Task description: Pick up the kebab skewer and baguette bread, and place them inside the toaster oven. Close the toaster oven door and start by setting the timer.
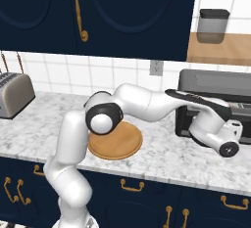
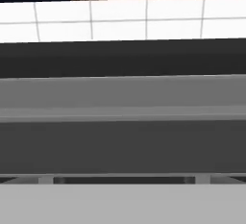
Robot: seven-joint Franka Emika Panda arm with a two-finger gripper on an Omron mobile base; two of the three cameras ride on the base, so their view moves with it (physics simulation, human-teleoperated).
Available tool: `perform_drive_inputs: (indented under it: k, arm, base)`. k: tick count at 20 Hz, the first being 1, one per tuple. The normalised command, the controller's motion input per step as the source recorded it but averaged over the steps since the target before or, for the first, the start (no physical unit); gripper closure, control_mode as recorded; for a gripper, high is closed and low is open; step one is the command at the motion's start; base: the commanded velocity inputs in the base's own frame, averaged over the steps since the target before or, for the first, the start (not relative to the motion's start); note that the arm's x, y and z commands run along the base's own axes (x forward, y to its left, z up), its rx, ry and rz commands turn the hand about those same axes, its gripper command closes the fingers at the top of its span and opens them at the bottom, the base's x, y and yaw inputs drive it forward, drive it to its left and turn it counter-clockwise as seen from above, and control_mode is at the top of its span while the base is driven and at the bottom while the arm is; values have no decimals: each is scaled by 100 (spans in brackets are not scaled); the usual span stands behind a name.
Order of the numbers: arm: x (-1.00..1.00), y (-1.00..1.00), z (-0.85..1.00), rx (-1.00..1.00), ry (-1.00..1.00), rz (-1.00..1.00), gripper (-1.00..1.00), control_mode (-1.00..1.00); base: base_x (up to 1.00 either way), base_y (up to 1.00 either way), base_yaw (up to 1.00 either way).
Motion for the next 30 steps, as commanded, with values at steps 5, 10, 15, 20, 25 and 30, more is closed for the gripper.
perform_drive_inputs:
  k: [5, 10, 15, 20, 25, 30]
  arm:
    - [47, 6, 0, 0, 0, 0, -100, -100]
    - [32, 0, 0, 0, 0, 0, -100, -100]
    - [7, 0, -1, 0, 0, 0, -100, -100]
    - [2, 2, -17, 0, 0, 0, -100, -100]
    - [0, 0, -36, 0, 0, 0, -100, -100]
    - [-14, 0, 9, 0, 0, -1, -100, -100]
  base:
    - [0, 0, 0]
    - [0, 0, 0]
    - [0, 0, 0]
    - [0, 0, 0]
    - [0, 0, 0]
    - [0, 0, 0]
